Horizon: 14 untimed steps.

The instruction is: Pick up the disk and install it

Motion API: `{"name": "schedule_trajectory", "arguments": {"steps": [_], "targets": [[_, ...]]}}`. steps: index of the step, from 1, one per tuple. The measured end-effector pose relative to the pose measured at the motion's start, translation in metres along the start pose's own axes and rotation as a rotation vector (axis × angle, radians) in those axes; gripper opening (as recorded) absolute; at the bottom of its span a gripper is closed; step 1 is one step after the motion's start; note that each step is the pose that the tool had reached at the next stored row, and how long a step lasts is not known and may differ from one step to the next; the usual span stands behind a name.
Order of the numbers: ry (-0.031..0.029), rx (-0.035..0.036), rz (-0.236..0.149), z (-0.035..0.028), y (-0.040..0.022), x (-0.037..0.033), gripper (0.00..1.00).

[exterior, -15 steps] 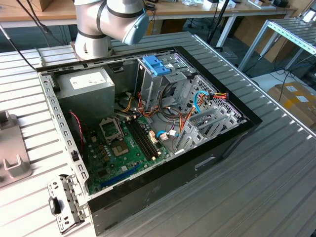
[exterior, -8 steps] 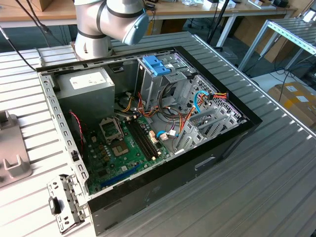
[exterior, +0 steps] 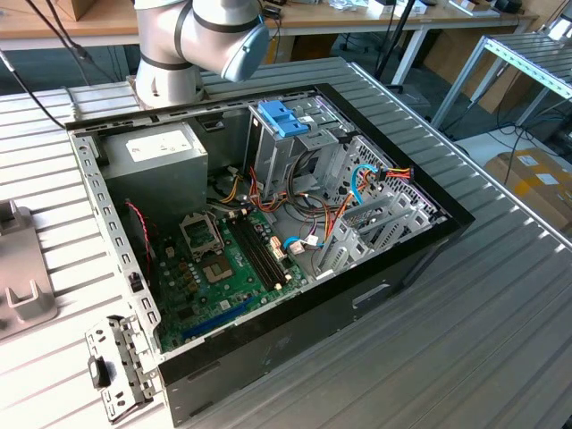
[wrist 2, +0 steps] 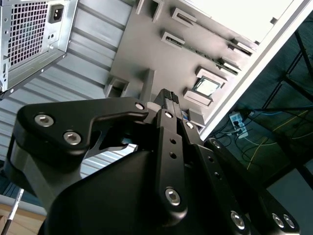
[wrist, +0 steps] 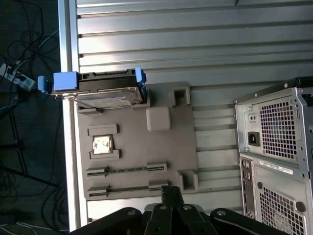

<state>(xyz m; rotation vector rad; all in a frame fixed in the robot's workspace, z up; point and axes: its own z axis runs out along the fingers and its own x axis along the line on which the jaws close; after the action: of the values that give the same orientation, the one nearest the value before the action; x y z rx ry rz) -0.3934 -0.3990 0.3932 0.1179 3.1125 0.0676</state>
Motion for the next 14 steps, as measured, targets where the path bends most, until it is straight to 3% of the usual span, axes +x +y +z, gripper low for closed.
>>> {"name": "schedule_trajectory", "arguments": {"steps": [14], "targets": [[0.0000,0.0000,0.000,-0.0001,-0.0004,0.0058,0.11]]}}
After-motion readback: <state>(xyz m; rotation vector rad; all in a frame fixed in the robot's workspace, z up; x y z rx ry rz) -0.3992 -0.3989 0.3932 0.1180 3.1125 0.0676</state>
